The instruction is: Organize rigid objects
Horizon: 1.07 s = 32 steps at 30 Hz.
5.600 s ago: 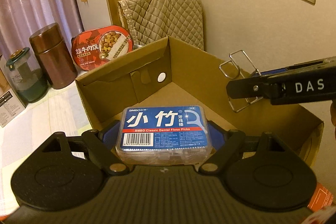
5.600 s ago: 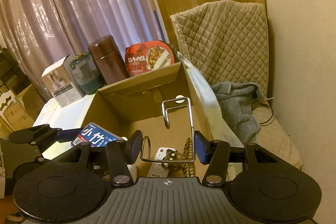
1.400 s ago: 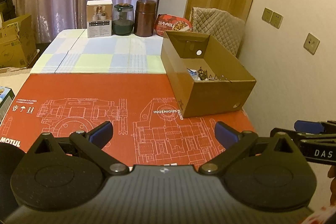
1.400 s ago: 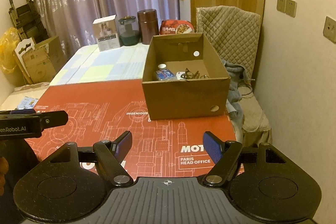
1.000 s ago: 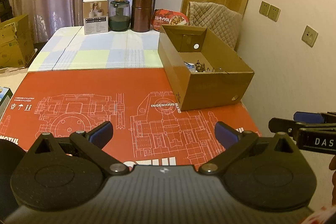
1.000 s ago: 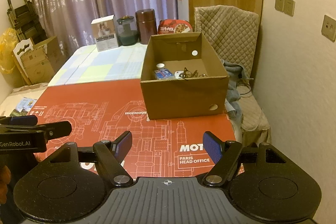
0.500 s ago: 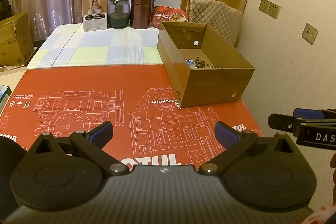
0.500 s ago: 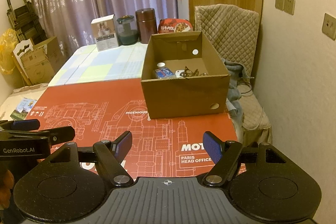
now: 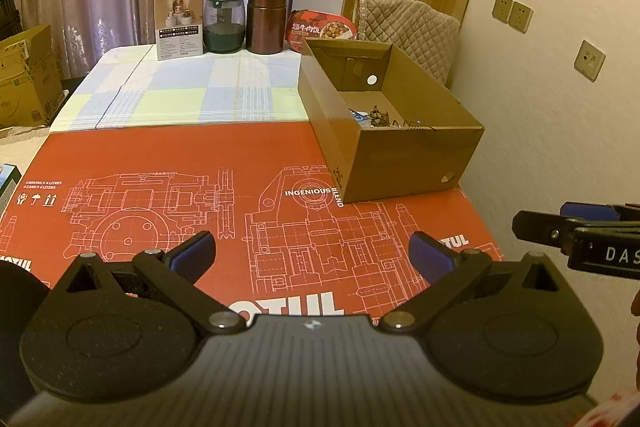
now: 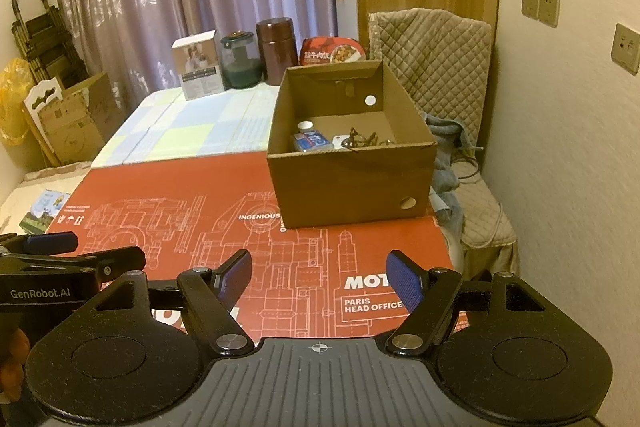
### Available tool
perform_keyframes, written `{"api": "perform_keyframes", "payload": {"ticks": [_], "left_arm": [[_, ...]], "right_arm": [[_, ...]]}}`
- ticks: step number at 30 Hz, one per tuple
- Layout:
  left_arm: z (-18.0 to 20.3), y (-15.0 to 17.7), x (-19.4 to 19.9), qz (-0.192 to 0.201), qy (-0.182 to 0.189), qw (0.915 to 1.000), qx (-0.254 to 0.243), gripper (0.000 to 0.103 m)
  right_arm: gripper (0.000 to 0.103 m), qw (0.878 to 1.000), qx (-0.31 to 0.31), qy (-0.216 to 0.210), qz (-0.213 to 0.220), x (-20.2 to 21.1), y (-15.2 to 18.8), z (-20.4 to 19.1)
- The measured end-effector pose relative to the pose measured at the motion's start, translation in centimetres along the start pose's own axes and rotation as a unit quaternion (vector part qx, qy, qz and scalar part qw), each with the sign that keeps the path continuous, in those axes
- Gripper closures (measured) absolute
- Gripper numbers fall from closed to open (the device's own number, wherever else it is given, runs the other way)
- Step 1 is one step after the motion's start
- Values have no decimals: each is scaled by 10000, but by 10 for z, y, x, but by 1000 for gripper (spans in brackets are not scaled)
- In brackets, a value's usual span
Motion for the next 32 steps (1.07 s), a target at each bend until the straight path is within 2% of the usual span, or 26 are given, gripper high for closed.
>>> {"api": "perform_keyframes", "payload": {"ticks": [32], "left_arm": [[0, 0, 0, 69, 49, 10000, 23, 1]], "right_arm": [[32, 10000, -17, -14, -41, 0, 4, -3]]}}
Point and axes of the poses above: each gripper's, at about its wrist camera, not at the fingertips, and x roughly against the way its jaws point, z to its right, y to its underside, the point moved 1 cm from there along -x, roughly the way its jaws point, and after that the axes turned 12 degrees about x, right-handed, at the moved point
